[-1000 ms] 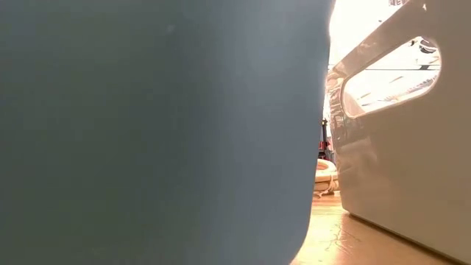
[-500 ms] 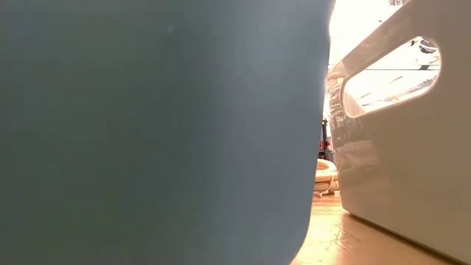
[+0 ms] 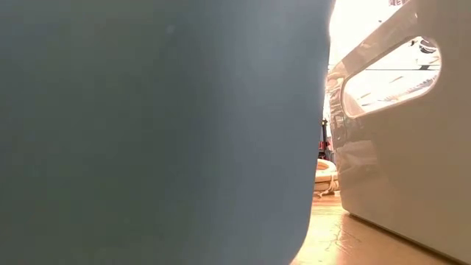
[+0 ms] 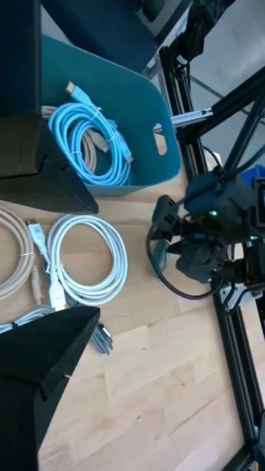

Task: Pick & Place USB Port
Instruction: Put the small dark blue charger cable into the grey bin, then put small the grey charger cable into the grey bin, then put the large white charger cable into the dark blue bin

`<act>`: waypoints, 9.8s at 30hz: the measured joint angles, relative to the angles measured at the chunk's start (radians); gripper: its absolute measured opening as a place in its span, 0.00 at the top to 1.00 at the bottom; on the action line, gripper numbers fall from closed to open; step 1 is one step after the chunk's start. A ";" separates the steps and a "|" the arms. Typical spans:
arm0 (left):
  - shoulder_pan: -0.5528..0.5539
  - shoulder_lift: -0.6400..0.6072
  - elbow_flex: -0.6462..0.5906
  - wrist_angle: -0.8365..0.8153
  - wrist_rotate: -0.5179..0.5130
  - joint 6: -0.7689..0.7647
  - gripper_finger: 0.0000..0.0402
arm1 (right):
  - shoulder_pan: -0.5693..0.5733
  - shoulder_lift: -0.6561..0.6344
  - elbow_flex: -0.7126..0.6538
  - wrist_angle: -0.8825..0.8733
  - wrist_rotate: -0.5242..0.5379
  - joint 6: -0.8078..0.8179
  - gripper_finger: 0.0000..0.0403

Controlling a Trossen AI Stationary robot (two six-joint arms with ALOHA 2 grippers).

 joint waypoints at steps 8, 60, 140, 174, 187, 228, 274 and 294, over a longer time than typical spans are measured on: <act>0.020 0.017 0.005 -0.022 -0.012 -0.090 0.70 | 0.000 0.000 0.000 -0.015 0.000 0.000 0.48; 0.214 0.071 0.842 0.391 -0.362 0.680 0.88 | -0.144 0.001 -0.159 0.760 -0.387 0.518 0.86; 0.195 -0.068 0.758 -0.226 -0.437 0.231 0.64 | -0.177 0.082 -0.154 0.046 -0.127 -0.158 0.59; 0.259 -0.024 0.759 -0.060 -0.361 0.353 0.64 | -0.138 0.521 -0.036 0.016 -0.077 -0.427 0.50; 0.236 -0.024 0.759 -0.088 -0.365 0.354 0.64 | -0.138 0.535 -0.037 -0.003 -0.075 -0.371 0.83; 0.237 -0.024 0.759 -0.175 -0.380 0.387 0.64 | 0.260 0.101 -0.037 -0.426 -0.285 0.126 0.98; 0.238 0.157 0.759 -0.519 -0.322 0.492 0.64 | 0.147 0.091 -0.037 -0.202 -0.124 0.202 0.60; 0.334 0.457 0.559 -0.334 -0.101 0.498 0.64 | -0.079 -0.033 -0.037 -0.151 -0.048 0.049 0.61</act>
